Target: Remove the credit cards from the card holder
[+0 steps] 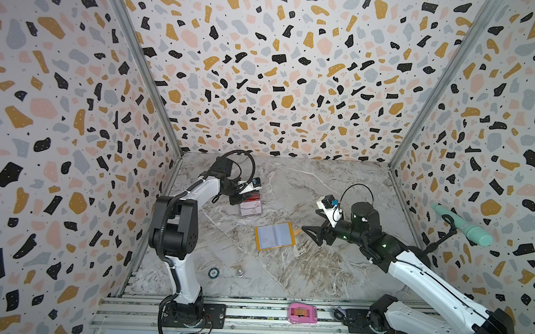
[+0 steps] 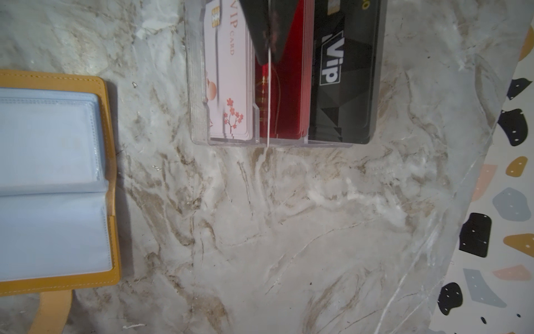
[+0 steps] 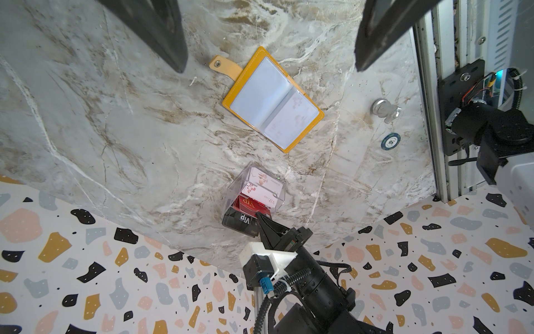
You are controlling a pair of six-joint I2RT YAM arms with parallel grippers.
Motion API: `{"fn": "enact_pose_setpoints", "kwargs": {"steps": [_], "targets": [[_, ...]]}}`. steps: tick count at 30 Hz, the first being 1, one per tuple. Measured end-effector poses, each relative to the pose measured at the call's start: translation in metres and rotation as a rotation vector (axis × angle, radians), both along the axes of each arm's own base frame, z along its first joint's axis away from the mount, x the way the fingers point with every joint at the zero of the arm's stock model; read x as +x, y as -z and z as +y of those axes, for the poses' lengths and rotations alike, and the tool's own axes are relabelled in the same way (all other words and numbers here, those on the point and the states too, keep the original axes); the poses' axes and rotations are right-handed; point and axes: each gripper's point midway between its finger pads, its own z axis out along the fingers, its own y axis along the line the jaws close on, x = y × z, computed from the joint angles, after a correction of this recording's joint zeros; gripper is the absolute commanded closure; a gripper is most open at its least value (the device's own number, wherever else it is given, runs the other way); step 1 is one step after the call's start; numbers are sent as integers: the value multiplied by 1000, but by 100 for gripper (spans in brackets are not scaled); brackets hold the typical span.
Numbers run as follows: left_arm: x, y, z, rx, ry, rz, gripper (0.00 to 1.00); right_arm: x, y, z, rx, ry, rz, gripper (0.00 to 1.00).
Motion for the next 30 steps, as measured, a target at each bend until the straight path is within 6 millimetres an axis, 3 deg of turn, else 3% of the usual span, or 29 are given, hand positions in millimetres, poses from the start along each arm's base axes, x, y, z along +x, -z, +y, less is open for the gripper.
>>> {"fn": "enact_pose_setpoints", "kwargs": {"steps": [15, 30], "targets": [[2, 14, 2, 4, -38, 68, 82, 0, 2, 0, -2, 0, 2, 9], [21, 5, 6, -6, -132, 32, 72, 0, 1, 0, 1, 1, -2, 9]]}}
